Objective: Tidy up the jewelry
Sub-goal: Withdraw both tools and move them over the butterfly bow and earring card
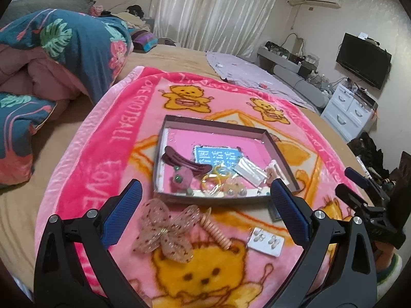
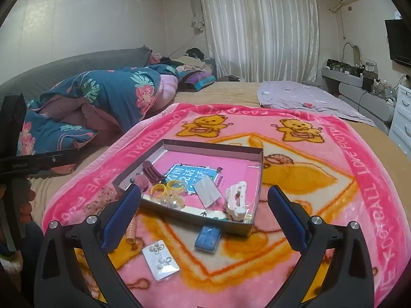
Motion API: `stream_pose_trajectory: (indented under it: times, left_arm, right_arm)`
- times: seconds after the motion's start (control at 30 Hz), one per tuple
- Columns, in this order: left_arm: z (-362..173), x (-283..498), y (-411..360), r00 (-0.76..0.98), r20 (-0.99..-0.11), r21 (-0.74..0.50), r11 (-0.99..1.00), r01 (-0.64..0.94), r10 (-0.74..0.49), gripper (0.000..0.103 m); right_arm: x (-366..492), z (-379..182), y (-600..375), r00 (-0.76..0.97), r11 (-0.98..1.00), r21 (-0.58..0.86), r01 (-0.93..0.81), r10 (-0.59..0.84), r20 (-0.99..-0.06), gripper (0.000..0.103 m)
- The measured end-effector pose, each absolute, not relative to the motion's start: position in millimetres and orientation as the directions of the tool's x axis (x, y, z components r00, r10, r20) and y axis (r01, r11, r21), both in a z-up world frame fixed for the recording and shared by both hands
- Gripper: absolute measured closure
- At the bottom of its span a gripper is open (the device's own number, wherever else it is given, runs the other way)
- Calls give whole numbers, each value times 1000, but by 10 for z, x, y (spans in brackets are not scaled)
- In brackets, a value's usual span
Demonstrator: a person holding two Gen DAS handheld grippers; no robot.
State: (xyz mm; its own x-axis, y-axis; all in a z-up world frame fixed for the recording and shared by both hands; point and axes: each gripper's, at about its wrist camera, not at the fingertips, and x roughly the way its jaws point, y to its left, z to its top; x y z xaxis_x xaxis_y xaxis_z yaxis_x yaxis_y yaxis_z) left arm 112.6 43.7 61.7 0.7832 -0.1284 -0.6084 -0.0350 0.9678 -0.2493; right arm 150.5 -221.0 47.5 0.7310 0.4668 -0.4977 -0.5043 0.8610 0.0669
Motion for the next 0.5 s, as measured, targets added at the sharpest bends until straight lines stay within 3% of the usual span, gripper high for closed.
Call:
stream_pose_trajectory:
  times: [0.5]
  left_arm:
    - [316,827,528,737,-673,-187,978,-94,-58,10]
  right_arm:
    - [1290,348,-2095,698,840,48,-541,480,-532,5]
